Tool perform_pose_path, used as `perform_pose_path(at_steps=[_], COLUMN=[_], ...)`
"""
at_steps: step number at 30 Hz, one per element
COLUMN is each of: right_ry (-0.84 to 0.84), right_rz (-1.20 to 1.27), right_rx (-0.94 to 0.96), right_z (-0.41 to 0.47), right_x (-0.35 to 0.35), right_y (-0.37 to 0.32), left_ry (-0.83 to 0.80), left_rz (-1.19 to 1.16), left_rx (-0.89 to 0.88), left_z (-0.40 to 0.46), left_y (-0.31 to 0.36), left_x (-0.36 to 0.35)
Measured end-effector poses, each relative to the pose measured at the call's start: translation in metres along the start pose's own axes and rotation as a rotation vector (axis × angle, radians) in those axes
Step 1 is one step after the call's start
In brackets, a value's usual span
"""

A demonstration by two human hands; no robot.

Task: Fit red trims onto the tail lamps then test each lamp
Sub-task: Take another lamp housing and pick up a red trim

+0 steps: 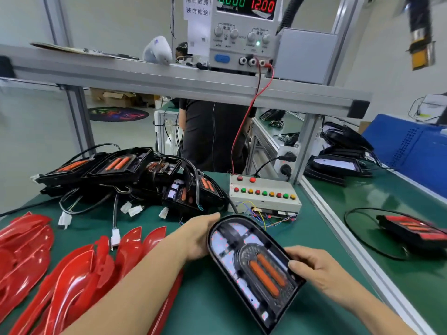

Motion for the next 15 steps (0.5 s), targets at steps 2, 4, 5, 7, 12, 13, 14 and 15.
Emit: perform_pose_path(at_steps=[2,4,5,7,12,13,14,15], right_ry=[-0.047,-0.078,-0.091,-0.119,-0.233,-0.246,-0.258,-0.27], right_rz=[-0.004,-0.077,-0.117,-0.157,-0.182,-0.197,-0.219,-0.242], right_rx=[0.018,0.059,0.072,0.064,0.016,0.02,0.027,0.035], right_z=[-0.002,0.0,0.002,0.006,0.015,0.018,0.021,0.023], right_x=[-0.003,-0.002,-0.002,0.0,-0.004,-0.005,-0.007,-0.008], right_y=[-0.005,-0.007,-0.007,-0.007,-0.017,-0.019,-0.02,-0.02], left_ry=[-0.009,-0.007,-0.001,0.008,0.021,0.059,0.084,0.084], left_rz=[0.082,0.173,0.22,0.33,0.35,0.334,0.317,0.303], left_rx=[0.02,0.019,0.015,0.024,0.032,-0.014,-0.075,-0.13], left_z=[0.003,0.006,0.008,0.011,0.013,0.015,0.016,0.015], left_y=[0.009,0.017,0.02,0.024,0.029,0.03,0.032,0.034], left_x=[-0.006,-0.014,-0.018,-0.025,-0.038,-0.039,-0.042,-0.047])
Point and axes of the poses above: each hand's wrist, its own z-axis towards the middle knuckle, its own x-axis out of the back of the hand, y = z × x, the point moved 4 cm from there along z, towards the middle knuckle, and after that the axes turned 11 degrees about y, right-handed, at the moved point
